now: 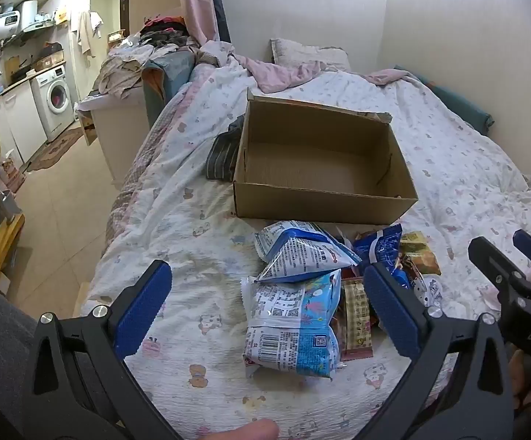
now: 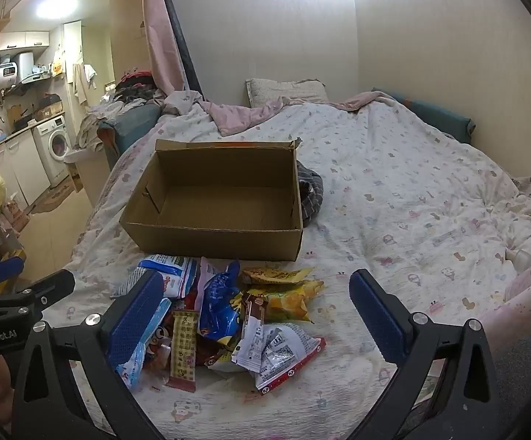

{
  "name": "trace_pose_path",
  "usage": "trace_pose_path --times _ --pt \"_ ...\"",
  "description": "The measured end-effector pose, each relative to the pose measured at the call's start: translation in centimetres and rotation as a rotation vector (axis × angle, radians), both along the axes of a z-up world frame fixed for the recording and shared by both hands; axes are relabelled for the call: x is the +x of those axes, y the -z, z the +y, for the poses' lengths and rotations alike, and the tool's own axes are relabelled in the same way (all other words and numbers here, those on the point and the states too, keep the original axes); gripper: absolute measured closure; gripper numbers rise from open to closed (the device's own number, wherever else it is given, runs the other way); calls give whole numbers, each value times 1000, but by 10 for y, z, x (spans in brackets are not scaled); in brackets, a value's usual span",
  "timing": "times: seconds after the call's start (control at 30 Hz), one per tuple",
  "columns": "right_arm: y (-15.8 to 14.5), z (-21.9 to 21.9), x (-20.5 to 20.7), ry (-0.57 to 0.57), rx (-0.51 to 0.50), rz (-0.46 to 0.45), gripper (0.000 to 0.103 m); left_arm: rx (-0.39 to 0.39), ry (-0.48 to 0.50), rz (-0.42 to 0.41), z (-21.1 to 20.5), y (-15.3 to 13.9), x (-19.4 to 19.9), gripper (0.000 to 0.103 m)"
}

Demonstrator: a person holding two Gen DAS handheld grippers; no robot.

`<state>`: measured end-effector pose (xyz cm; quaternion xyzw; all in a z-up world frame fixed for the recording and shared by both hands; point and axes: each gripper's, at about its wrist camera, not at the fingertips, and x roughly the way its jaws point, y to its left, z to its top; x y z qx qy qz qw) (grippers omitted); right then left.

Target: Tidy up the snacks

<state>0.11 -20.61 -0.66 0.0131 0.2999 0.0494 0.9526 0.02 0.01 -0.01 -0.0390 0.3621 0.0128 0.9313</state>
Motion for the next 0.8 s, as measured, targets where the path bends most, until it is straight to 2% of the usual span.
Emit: trace_pose_path --times 0.8 --pt "0 -2 1 2 -1 -2 0 5 -2 -8 0 0 0 0"
